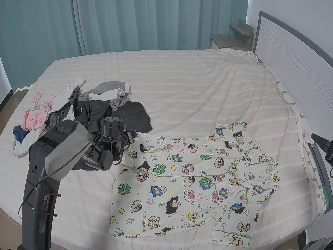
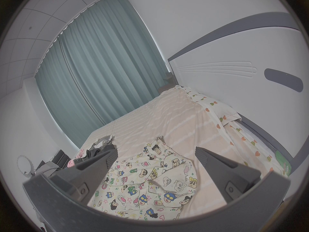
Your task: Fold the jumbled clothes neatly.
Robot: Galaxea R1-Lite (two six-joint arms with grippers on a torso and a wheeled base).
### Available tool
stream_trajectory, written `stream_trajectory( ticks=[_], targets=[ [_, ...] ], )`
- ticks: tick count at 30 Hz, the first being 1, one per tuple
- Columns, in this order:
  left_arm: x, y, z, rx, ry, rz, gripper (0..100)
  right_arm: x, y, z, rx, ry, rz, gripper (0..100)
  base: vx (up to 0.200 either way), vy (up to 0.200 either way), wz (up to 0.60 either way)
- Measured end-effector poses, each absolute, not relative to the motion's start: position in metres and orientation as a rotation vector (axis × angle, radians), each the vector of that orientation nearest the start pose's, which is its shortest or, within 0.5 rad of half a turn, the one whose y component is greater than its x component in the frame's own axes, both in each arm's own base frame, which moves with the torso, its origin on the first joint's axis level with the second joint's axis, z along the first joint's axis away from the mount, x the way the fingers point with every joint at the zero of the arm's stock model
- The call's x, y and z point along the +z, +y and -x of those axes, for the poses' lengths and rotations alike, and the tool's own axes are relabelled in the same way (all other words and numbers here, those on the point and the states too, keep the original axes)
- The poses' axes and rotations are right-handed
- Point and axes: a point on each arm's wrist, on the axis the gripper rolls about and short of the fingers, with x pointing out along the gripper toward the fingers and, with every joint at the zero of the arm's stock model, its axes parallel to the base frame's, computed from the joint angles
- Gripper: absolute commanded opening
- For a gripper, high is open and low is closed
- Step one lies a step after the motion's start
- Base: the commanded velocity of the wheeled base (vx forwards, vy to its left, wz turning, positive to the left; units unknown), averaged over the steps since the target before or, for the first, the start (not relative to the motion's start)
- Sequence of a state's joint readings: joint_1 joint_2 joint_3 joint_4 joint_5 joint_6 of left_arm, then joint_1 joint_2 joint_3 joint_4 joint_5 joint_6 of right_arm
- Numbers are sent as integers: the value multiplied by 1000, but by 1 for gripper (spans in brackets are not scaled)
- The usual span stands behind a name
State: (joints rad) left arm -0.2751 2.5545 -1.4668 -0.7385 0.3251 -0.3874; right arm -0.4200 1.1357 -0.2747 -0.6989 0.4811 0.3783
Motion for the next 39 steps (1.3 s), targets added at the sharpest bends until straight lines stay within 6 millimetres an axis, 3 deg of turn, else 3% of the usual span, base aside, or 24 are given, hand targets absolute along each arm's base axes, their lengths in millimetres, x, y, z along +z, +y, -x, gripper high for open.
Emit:
stream_trajectory(
  ticks=[8,13,20,39],
  targets=[
    [-7,-111,-413,-2,575,261,100,173,-49,-135,42,158,-450,100,0,0,0],
    [-3,-103,-390,-40,619,277,100,173,-49,-135,46,157,-450,100,0,0,0],
    [7,-102,-391,-62,516,302,100,174,-48,-134,48,151,-448,100,0,0,0],
    [-11,-106,-393,-105,490,309,100,176,-48,-132,48,139,-444,100,0,0,0]
  ],
)
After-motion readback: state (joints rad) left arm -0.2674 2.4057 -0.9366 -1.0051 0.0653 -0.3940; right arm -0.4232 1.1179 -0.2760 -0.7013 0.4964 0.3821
